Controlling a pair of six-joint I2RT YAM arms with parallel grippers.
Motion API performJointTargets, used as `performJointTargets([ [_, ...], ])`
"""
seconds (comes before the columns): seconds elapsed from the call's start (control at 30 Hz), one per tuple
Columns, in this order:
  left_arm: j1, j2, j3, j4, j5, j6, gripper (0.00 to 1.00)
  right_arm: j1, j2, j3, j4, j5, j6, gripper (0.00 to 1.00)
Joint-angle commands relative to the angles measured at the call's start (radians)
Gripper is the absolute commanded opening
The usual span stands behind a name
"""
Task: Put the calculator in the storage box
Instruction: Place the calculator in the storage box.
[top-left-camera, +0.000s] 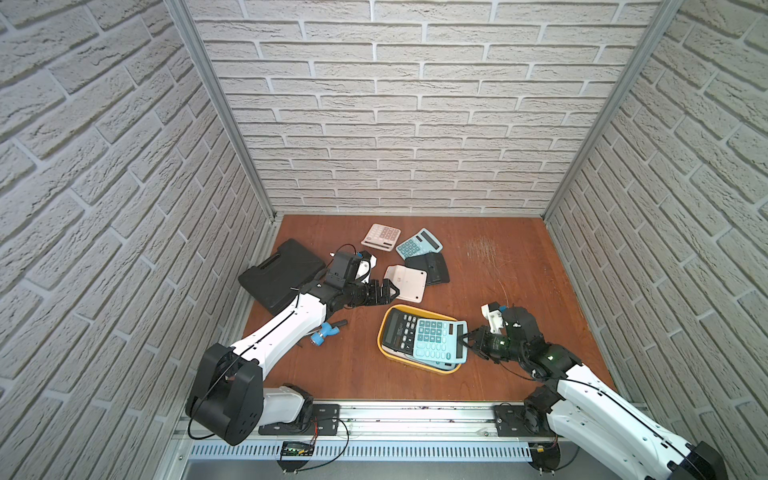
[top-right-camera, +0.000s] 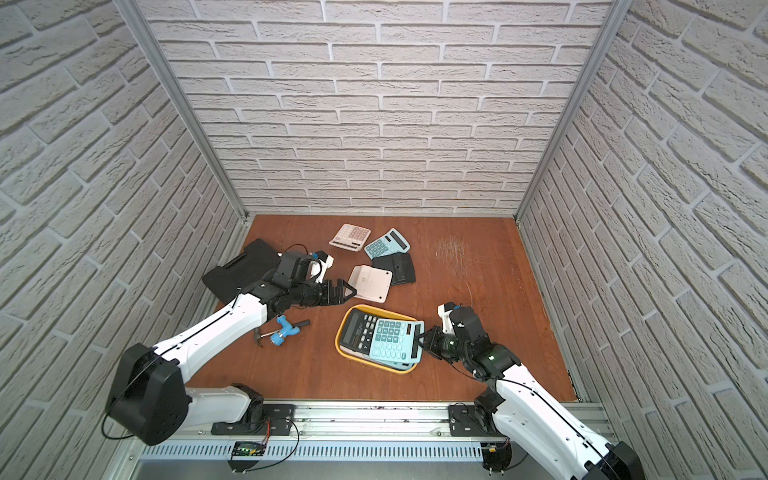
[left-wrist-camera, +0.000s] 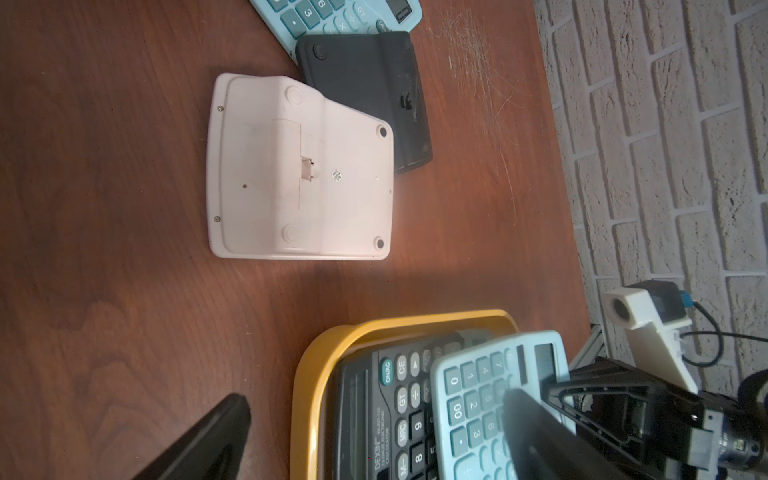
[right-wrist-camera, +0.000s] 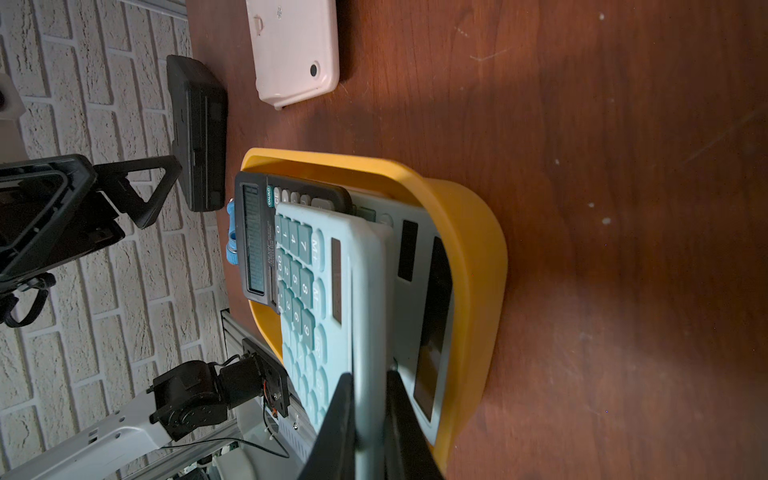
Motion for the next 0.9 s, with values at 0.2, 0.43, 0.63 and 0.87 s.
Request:
performJointTargets([
  [0.2, 0.007, 0.006, -0.021, 0.066, -0.007, 0.0, 0.98, 0.058, -0.028, -0.041, 0.125, 0.13, 0.096, 0.03],
  [0.43, 0.007, 0.007, -0.033, 0.074, -0.007, -0.004, 0.98, 0.087, 0.01, -0.038, 0.14, 0.115, 0.098, 0.16],
  [0.63, 0.006, 0.012, -0.051, 0.084, -0.008, -0.009, 0.98, 0.088, -0.019, -0.01, -0.011, 0.181, 0.055, 0.39],
  [0.87, 0.005, 0.007, -0.071, 0.083, -0.013, -0.009, 0.98, 0.089, -0.04, 0.032, -0.107, 0.204, -0.005, 0.49],
])
